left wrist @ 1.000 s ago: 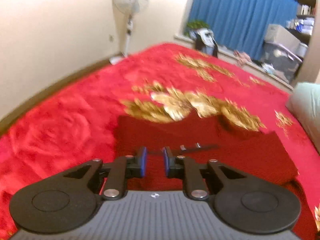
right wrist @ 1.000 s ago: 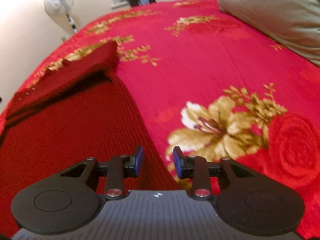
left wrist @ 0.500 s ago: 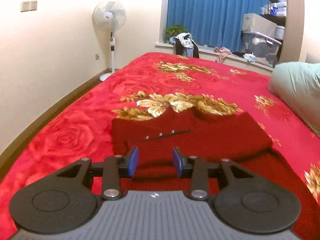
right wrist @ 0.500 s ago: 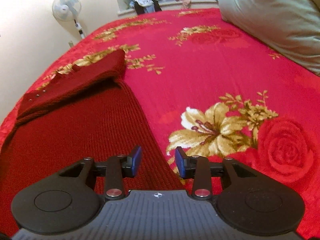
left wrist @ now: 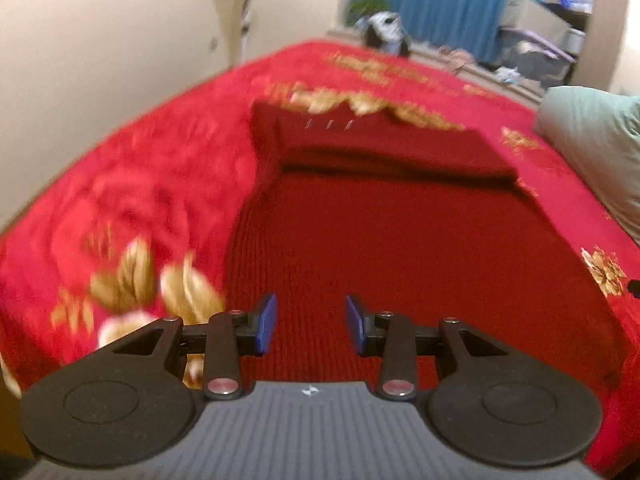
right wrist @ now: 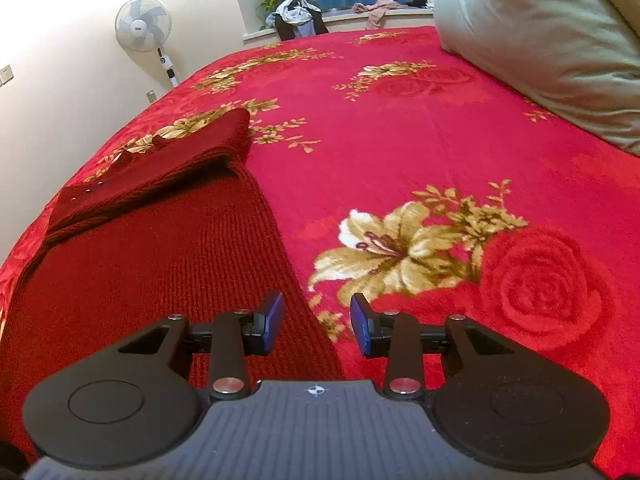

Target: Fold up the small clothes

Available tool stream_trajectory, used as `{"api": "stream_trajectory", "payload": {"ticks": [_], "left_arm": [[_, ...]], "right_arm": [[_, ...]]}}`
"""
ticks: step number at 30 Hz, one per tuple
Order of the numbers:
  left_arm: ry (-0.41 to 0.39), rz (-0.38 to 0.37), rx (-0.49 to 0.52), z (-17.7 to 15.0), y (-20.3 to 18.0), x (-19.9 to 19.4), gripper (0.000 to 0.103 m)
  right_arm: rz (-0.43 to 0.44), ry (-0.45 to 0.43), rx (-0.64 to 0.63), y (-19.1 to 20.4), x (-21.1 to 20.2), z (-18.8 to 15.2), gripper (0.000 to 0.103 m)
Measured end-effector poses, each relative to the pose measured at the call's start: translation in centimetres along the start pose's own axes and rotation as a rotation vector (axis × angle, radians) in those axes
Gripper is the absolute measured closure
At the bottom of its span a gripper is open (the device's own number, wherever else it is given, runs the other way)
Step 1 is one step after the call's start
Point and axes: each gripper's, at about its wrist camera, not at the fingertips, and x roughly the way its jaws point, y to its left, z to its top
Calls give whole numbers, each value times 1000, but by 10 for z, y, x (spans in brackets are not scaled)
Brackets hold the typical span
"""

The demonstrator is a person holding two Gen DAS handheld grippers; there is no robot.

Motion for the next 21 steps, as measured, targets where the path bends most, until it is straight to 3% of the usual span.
{"api": "stream_trajectory", "payload": {"ticks": [12, 17, 21], "left_arm": [[103, 20, -74, -5, 18, 26, 58], [156, 49, -63, -14, 20, 29, 56], [187, 101, -132, -22, 35, 25, 56]], "right_arm": [[1, 19, 47, -6, 10, 2, 64], [-5, 79, 61, -9, 21, -4, 60], [-12, 158, 55, -10, 34, -11, 59]]}}
